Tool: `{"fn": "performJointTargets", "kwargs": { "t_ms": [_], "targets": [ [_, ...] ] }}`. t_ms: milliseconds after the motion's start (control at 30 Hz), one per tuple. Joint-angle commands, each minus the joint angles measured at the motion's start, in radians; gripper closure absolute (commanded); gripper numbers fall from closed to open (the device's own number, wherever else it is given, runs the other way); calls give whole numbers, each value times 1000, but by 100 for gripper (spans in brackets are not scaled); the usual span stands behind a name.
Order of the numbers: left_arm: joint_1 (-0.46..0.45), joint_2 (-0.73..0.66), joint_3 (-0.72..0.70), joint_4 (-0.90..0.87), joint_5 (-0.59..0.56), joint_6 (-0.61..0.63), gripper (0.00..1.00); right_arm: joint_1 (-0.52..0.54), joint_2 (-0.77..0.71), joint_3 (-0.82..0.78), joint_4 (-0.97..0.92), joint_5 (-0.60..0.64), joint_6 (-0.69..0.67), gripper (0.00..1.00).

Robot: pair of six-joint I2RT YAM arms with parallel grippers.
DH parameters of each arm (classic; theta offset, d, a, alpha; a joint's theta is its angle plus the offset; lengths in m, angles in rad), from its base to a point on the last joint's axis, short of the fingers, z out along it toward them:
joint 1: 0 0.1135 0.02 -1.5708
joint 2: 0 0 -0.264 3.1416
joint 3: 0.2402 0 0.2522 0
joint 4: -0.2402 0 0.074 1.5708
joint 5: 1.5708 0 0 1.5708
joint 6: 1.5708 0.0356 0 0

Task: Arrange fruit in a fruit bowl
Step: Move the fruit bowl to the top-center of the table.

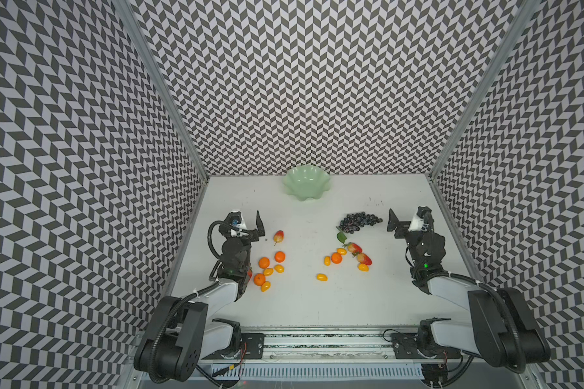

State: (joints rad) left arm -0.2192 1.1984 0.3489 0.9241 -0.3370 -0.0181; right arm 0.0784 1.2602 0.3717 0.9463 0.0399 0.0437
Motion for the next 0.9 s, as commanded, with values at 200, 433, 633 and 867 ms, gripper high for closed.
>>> {"fn": "performJointTargets", "kwargs": {
  "t_ms": [200, 433, 633, 867],
  "targets": [
    [-14, -41, 349, -764, -88, -515, 0, 18, 21, 220, -318, -213, 331, 1],
    [-28, -7, 517, -905, 337, -545, 0, 131, 198, 453, -555, -269, 383, 0],
    [-52, 113, 716, -1114, 476, -446, 0, 257, 354, 597, -590, -281, 486, 1],
    [-48, 233, 882, -1189, 621, -387, 0, 340, 574, 833, -709, -217, 618, 17]
  ]
}}
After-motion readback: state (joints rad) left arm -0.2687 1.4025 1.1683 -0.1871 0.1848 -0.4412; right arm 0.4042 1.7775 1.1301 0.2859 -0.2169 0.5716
